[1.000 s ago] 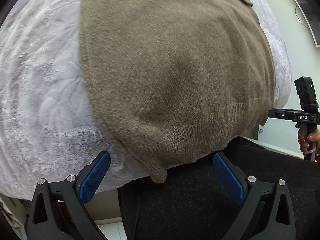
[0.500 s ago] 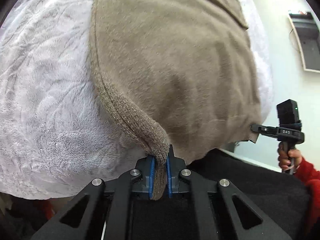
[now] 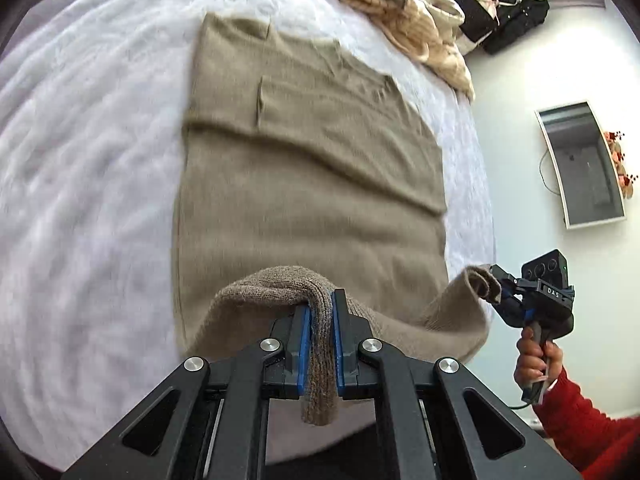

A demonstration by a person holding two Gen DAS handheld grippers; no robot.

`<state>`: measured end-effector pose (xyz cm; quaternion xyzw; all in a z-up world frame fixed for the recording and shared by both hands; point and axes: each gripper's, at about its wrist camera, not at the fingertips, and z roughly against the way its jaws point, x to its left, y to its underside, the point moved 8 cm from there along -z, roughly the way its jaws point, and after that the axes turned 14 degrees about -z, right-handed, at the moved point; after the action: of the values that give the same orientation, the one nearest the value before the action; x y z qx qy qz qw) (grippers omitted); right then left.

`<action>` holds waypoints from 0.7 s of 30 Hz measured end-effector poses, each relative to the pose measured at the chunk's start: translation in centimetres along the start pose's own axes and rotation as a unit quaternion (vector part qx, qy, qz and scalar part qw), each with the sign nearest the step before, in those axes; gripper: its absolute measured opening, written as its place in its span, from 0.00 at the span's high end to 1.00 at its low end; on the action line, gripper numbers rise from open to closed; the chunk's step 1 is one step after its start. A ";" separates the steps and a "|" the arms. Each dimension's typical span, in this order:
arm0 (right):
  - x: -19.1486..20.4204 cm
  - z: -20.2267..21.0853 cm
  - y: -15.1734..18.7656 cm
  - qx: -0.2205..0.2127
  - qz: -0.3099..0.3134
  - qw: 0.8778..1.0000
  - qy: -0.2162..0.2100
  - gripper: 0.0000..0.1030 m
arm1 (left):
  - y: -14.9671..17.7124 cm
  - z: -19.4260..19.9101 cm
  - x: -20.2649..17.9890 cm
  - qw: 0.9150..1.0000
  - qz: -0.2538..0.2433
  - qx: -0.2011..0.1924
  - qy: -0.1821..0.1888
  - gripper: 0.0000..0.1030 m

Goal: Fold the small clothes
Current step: 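Lift the held hem with both tools and fold it toward the collar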

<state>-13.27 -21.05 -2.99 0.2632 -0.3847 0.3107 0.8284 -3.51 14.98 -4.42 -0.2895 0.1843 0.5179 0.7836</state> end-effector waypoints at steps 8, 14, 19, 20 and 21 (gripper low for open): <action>-0.8 -2.9 -6.8 -0.035 -0.033 0.998 0.039 0.91 | -5.3 -5.2 0.4 0.998 -0.016 -0.010 -0.055 0.89; 2.4 -2.5 -8.2 -0.043 -0.009 0.999 0.009 0.91 | -8.2 -5.0 -0.1 0.998 0.001 -0.047 -0.040 0.89; 5.1 -2.3 -11.4 -0.058 0.005 0.998 -0.010 0.91 | -12.4 -4.8 0.5 0.996 -0.007 -0.072 -0.050 0.89; 5.4 -2.6 -12.3 -0.062 0.005 0.998 -0.011 0.92 | -13.2 -5.1 0.9 0.996 -0.008 -0.074 -0.054 0.89; 5.5 -2.9 -13.3 -0.067 0.003 0.998 -0.012 0.92 | -14.1 -5.5 1.3 0.995 -0.008 -0.077 -0.057 0.89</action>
<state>0.49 -26.29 -2.87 0.2097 -0.4149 0.2837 0.8387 9.97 8.20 -5.66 -0.3203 0.0962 0.5402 0.7723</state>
